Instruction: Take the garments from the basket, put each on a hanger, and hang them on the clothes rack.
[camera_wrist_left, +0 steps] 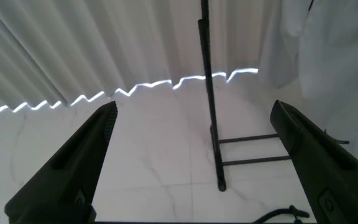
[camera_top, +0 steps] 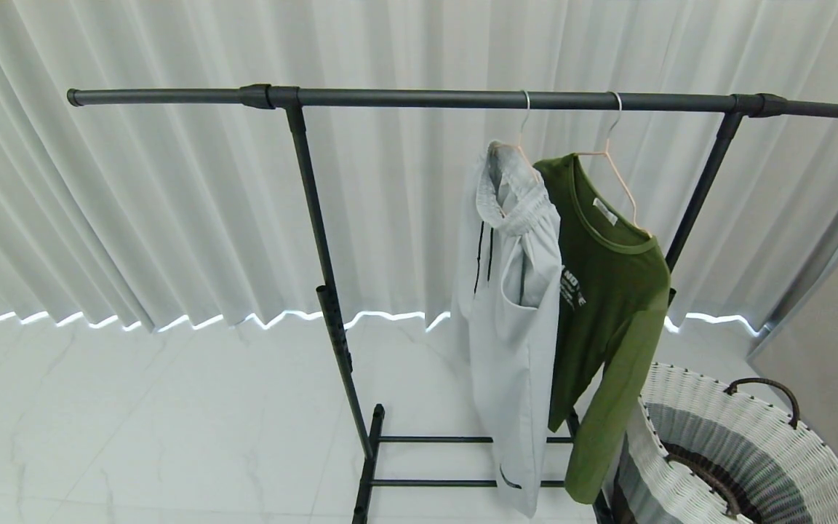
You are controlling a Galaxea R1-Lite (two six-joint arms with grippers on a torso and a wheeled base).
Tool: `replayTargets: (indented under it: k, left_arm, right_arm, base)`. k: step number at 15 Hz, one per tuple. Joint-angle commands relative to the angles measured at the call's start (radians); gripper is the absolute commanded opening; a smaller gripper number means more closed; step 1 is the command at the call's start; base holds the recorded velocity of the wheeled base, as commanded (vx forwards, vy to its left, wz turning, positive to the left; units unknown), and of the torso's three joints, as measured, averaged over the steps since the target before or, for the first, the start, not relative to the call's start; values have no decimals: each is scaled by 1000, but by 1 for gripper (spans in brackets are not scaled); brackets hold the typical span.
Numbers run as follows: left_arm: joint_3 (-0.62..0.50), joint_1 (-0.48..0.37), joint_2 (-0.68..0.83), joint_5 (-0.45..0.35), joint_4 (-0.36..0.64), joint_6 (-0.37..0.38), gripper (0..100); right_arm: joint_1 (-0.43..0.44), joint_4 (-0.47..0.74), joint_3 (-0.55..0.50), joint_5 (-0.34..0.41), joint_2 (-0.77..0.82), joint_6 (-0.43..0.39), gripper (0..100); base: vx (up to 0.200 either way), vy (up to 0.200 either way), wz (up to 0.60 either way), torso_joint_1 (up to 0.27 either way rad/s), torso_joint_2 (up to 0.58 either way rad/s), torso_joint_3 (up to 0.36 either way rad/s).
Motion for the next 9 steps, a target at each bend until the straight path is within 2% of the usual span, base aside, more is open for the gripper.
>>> replayTargets:
  k: [1, 3, 4, 5, 7, 9]
  left_arm:
    - [0, -9, 4, 3, -2, -9, 100]
    - [0, -9, 3, 6, -5, -99, 100]
    - [0, -9, 4, -13, -1, -116, 100]
    - [-1, -44, 3, -56, 1, -96, 100]
    - [-1, -191, -16, -69, 1, -79, 100]
    - [-3, -167, -29, -52, 4, -95, 100]
  right_arm:
    - [2, -2, 0, 0, 3, 6, 100]
    - [2, 0, 0, -3, 1, 16, 100]
    - [2, 2, 0, -5, 3, 10, 100]
    - [2, 2, 0, -5, 3, 9, 100]
    - [2, 2, 0, -5, 3, 12, 100]
    - [2, 2, 0, -5, 3, 18, 100]
  base:
    - [0, 0, 0, 0, 0, 0]
    - [0, 0, 0, 0, 0, 0]
    - [0, 0, 0, 0, 0, 0]
    - [0, 0, 0, 0, 0, 0]
    - [0, 0, 0, 0, 0, 0]
    - [0, 0, 0, 0, 0, 0]
